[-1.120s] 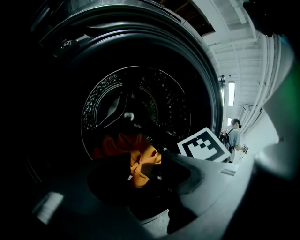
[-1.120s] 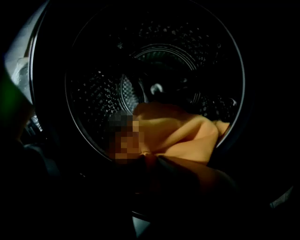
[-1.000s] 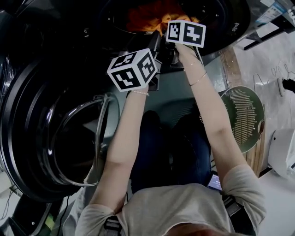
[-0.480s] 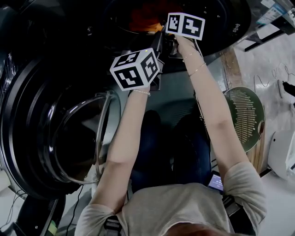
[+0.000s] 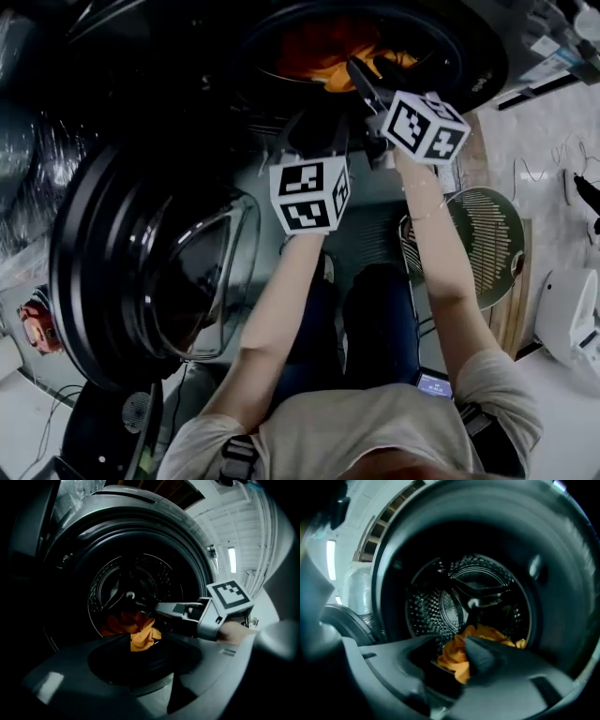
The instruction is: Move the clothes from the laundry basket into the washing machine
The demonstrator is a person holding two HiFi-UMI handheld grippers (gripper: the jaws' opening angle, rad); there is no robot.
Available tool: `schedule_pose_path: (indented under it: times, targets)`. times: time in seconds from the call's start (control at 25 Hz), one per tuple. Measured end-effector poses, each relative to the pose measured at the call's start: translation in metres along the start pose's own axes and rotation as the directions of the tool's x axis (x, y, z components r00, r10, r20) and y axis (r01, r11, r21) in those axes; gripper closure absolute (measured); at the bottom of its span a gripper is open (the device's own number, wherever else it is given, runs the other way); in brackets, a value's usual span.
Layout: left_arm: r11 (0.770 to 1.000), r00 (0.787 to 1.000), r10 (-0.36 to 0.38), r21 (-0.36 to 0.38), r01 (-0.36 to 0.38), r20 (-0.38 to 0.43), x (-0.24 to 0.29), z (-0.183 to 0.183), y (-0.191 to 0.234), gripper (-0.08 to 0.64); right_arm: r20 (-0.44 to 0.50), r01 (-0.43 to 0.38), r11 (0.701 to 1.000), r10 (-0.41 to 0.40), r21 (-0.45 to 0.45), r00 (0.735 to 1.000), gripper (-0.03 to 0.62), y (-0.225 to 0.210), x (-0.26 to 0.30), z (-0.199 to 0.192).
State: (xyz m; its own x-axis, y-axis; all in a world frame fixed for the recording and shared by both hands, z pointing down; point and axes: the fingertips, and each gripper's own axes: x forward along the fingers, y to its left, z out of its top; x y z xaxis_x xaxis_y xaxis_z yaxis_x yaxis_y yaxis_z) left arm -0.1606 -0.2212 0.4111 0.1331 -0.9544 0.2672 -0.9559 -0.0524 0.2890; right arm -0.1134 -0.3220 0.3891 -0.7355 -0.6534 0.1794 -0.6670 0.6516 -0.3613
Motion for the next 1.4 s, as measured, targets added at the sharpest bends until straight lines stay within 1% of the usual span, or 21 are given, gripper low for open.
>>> schedule_pose_path:
  times: [0.04,0.08,0.12,0.16,0.2,0.24,0.28,0.36,0.48,0.6,0.64,0.68,0.76,0.8,0.88,0.96,1.04,1.12,1.2,1.28,1.4]
  targets:
    - [0.999,0.999,0.038,-0.034,-0.038,0.000,-0.007,-0.002,0.001,0.370,-0.001,0.004,1.000,-0.004,-0.009,1.000,0.439,0.006,-0.010,0.003]
    - [0.994,0.996,0.085,-0.062,-0.085,0.000,-0.014,-0.003,0.002,0.371,0.003,0.016,1.000,-0.016,-0.025,1.000,0.554,0.013,-0.020,0.009]
    - [0.989,0.992,0.128,-0.074,-0.128,-0.004,-0.023,-0.003,0.000,0.371,0.006,0.024,0.999,-0.024,-0.043,1.000,0.571,0.020,-0.031,0.014]
    - [0.986,0.989,0.150,-0.072,-0.150,-0.014,-0.034,-0.003,-0.005,0.371,0.000,0.016,0.998,-0.016,-0.055,1.000,0.583,0.027,-0.042,0.016]
    - [0.987,0.989,0.146,-0.069,-0.148,-0.028,-0.044,-0.002,-0.014,0.371,-0.015,-0.012,0.998,0.012,-0.055,1.000,0.583,0.036,-0.055,0.017]
    - [0.989,0.992,0.123,-0.072,-0.126,-0.041,-0.053,0.002,-0.024,0.372,-0.032,-0.053,0.997,0.052,-0.048,0.998,0.583,0.046,-0.066,0.019]
    - [0.992,0.994,0.094,-0.080,-0.097,-0.048,-0.062,0.010,-0.034,0.373,-0.049,-0.092,0.995,0.090,-0.042,0.995,0.583,0.056,-0.078,0.023]
    - [0.995,0.998,0.051,-0.080,-0.054,-0.040,-0.079,0.038,-0.053,0.405,-0.093,-0.141,0.989,0.136,-0.040,0.986,0.584,0.073,-0.102,0.035]
    - [0.998,0.999,0.006,-0.058,-0.008,-0.035,-0.103,0.089,-0.077,0.471,-0.169,-0.162,0.984,0.147,-0.080,0.975,0.584,0.100,-0.141,0.071]
    - [0.995,0.994,-0.078,-0.075,0.073,-0.073,-0.123,0.142,-0.104,0.541,-0.208,-0.134,0.986,0.112,-0.096,0.972,0.584,0.121,-0.182,0.123]
    - [0.988,0.987,-0.133,-0.087,0.126,-0.089,-0.129,0.159,-0.117,0.548,-0.205,-0.106,0.990,0.086,-0.089,0.975,0.584,0.127,-0.194,0.141]
    - [0.976,0.973,-0.204,-0.100,0.194,-0.106,-0.135,0.175,-0.130,0.549,-0.201,-0.071,0.994,0.054,-0.082,0.978,0.583,0.132,-0.206,0.157]
    - [0.940,0.931,-0.338,-0.102,0.326,-0.137,-0.149,0.207,-0.158,0.549,-0.203,-0.013,0.998,0.000,-0.061,0.979,0.583,0.146,-0.227,0.188]
    - [0.925,0.913,-0.380,-0.086,0.371,-0.151,-0.156,0.224,-0.169,0.549,-0.206,0.004,0.999,-0.014,-0.050,0.979,0.583,0.153,-0.236,0.202]
    - [0.900,0.882,-0.434,-0.038,0.435,-0.182,-0.170,0.254,-0.186,0.550,-0.204,0.024,0.999,-0.032,-0.041,0.978,0.583,0.169,-0.251,0.230]
    - [0.875,0.856,-0.471,0.012,0.484,-0.216,-0.183,0.276,-0.196,0.551,-0.193,0.034,0.999,-0.041,-0.039,0.980,0.583,0.183,-0.262,0.254]
    - [0.856,0.841,-0.487,0.064,0.514,-0.235,-0.188,0.296,-0.203,0.551,-0.168,0.044,0.998,-0.049,-0.038,0.985,0.583,0.192,-0.267,0.277]
    - [0.852,0.841,-0.478,0.098,0.514,-0.253,-0.194,0.314,-0.208,0.550,-0.146,0.052,0.997,-0.059,-0.051,0.988,0.583,0.203,-0.274,0.301]
    - [0.847,0.839,-0.482,0.110,0.520,-0.254,-0.200,0.329,-0.217,0.549,-0.134,0.069,0.993,-0.082,-0.095,0.988,0.584,0.210,-0.284,0.318]
    - [0.843,0.836,-0.494,0.102,0.528,-0.239,-0.201,0.345,-0.226,0.549,-0.127,0.087,0.988,-0.103,-0.130,0.987,0.584,0.209,-0.292,0.332]
    - [0.848,0.839,-0.496,0.081,0.523,-0.222,-0.197,0.362,-0.236,0.551,-0.117,0.092,0.984,-0.111,-0.155,0.987,0.584,0.205,-0.304,0.351]
